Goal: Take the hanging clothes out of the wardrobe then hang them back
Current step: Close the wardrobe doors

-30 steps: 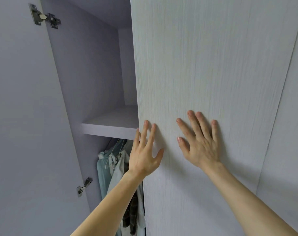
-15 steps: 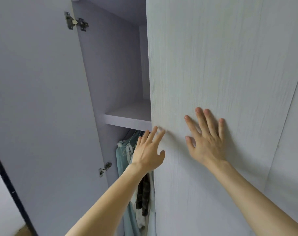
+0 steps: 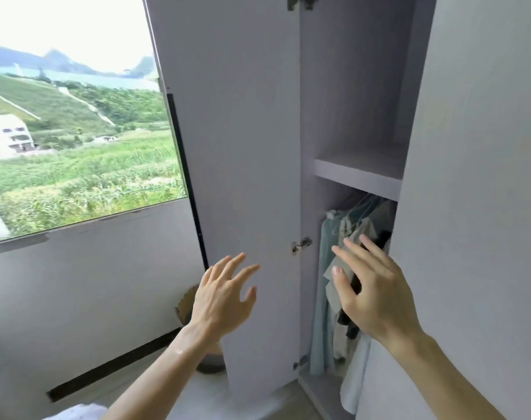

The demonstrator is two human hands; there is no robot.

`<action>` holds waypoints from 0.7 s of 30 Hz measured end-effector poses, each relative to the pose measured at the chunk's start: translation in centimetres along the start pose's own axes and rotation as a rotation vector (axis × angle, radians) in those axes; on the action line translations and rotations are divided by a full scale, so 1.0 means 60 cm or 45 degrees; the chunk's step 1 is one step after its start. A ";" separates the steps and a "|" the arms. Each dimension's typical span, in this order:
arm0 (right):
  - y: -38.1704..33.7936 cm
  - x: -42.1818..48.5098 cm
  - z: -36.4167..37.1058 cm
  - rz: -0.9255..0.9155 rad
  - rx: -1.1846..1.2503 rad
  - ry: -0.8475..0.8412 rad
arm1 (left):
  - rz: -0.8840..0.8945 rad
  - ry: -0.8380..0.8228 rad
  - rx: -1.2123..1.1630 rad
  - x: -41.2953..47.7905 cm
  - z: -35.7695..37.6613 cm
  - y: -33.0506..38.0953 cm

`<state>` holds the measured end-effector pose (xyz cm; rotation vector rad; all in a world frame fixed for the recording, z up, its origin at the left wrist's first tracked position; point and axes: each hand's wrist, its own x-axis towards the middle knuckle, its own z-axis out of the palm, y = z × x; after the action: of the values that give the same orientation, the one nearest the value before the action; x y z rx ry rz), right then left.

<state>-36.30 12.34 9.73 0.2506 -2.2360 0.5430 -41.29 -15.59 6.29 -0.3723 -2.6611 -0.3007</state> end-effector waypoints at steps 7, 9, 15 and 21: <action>-0.126 0.015 0.144 -0.021 0.252 -0.222 | -0.269 0.066 0.135 -0.045 -0.092 -0.186; -0.153 0.032 0.182 -0.052 0.272 -0.266 | -0.300 0.083 0.126 -0.035 -0.106 -0.225; -0.209 0.112 0.302 -0.094 0.218 -0.285 | -0.307 0.102 0.031 0.058 -0.113 -0.333; -0.254 0.229 0.412 -0.023 0.162 -0.328 | -0.300 0.097 -0.641 0.209 -0.121 -0.399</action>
<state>-56.55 -12.62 10.21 0.4267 -2.4466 0.6771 -56.67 -37.37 14.71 -0.1887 -2.5277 -1.0438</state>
